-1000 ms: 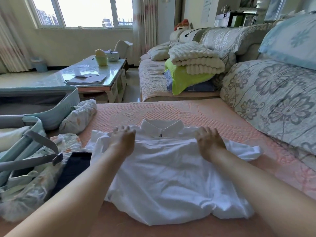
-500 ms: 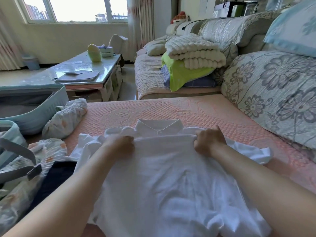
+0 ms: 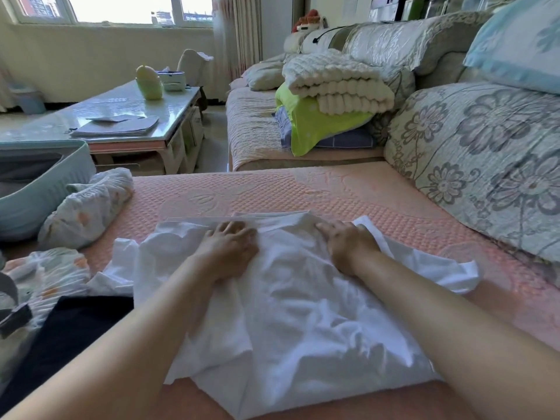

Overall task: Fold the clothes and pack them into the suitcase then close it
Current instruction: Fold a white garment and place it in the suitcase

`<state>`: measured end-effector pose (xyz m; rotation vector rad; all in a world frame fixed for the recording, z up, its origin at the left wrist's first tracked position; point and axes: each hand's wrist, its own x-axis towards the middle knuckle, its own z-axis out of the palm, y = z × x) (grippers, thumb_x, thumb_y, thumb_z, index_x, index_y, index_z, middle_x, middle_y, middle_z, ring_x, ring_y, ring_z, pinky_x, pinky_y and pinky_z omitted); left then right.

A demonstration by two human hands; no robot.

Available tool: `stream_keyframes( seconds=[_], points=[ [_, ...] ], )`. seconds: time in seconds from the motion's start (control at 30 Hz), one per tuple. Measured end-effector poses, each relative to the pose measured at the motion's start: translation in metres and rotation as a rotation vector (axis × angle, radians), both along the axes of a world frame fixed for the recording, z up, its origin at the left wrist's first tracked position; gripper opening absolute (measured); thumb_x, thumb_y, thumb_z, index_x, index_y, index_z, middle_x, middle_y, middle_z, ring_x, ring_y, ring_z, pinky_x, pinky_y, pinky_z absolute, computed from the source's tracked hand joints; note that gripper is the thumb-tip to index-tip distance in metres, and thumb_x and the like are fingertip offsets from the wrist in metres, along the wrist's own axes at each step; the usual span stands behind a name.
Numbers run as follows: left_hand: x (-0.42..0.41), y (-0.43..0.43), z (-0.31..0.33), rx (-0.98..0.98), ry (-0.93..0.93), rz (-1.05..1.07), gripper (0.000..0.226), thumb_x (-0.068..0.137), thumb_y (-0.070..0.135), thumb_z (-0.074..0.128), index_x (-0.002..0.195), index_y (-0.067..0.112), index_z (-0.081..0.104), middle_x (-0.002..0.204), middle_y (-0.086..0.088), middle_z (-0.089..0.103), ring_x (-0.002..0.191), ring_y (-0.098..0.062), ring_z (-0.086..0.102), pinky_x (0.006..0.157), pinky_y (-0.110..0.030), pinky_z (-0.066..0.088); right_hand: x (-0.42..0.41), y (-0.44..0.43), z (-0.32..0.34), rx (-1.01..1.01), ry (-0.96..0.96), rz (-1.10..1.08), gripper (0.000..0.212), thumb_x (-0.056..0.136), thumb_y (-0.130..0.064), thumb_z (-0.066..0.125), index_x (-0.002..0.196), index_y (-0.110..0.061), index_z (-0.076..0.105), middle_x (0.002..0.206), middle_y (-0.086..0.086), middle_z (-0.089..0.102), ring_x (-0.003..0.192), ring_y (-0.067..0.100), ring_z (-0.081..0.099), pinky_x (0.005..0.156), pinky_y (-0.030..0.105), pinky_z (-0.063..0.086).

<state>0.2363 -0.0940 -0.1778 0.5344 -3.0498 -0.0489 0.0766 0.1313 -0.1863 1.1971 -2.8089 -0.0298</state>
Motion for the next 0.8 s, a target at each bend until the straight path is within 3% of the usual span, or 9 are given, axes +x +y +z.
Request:
stream_keyframes(
  seconds=[0.1,0.23,0.4,0.5,0.6,0.7,0.8],
  points=[
    [0.01,-0.002,-0.008,0.046,-0.129,-0.006,0.062,0.101,0.058,0.026,0.157,0.036,0.011,0.166,0.005,0.001,0.152,-0.016,-0.004,0.122,-0.046,0.005,-0.001,0.011,-0.001,-0.004,-0.107,-0.045,0.049,0.106,-0.032,0.025,0.155,-0.025,0.031,0.16,0.005,0.033,0.146,0.023,0.029,0.119,0.041,0.022],
    [0.018,0.013,0.01,0.013,-0.149,0.015,0.063,0.101,0.06,0.025,0.157,0.035,0.011,0.166,0.001,0.006,0.152,-0.02,0.002,0.122,-0.045,0.007,0.015,0.032,0.013,0.071,-0.1,-0.069,0.057,0.1,-0.02,0.034,0.157,-0.023,0.026,0.164,0.012,0.019,0.151,0.026,0.017,0.122,0.043,0.014],
    [0.028,0.077,0.042,-0.023,-0.078,-0.139,0.061,0.101,0.056,0.033,0.156,0.034,0.02,0.165,0.003,0.016,0.151,-0.019,0.012,0.12,-0.041,0.012,0.063,0.065,0.039,-0.006,-0.048,-0.234,0.052,0.093,-0.018,0.041,0.144,-0.012,0.035,0.148,0.018,0.032,0.131,0.035,0.037,0.107,0.042,0.034],
    [0.034,0.128,0.053,0.043,-0.028,-0.246,0.059,0.102,0.052,0.037,0.155,0.031,0.026,0.163,0.003,0.021,0.15,-0.019,0.017,0.119,-0.04,0.017,0.093,0.087,0.051,0.011,-0.067,-0.481,0.054,0.094,-0.026,0.046,0.143,-0.007,0.034,0.142,0.019,0.038,0.125,0.033,0.046,0.099,0.041,0.041],
    [0.047,0.172,0.046,0.11,-0.054,-0.353,0.06,0.1,0.055,0.04,0.154,0.032,0.028,0.163,0.005,0.022,0.149,-0.018,0.021,0.117,-0.04,0.022,0.117,0.108,0.061,0.134,-0.112,-0.606,0.043,0.099,-0.03,0.041,0.135,-0.008,0.052,0.132,0.012,0.057,0.117,0.028,0.058,0.083,0.037,0.046],
    [0.058,0.197,0.03,0.154,-0.124,-0.358,0.068,0.097,0.062,0.038,0.156,0.036,0.015,0.165,0.006,0.009,0.152,-0.015,0.007,0.12,-0.046,0.02,0.143,0.129,0.062,0.158,-0.17,-0.575,0.036,0.098,-0.026,0.045,0.126,-0.013,0.061,0.125,0.009,0.063,0.114,0.027,0.061,0.084,0.036,0.048],
    [0.067,0.206,0.015,0.14,-0.177,-0.336,0.076,0.096,0.067,0.035,0.156,0.039,-0.003,0.165,0.005,-0.011,0.152,-0.014,-0.011,0.121,-0.053,0.009,0.16,0.141,0.059,-0.03,-0.305,-0.611,0.037,0.099,-0.022,0.045,0.134,-0.011,0.05,0.136,0.012,0.055,0.122,0.032,0.057,0.093,0.039,0.048]
  ],
)
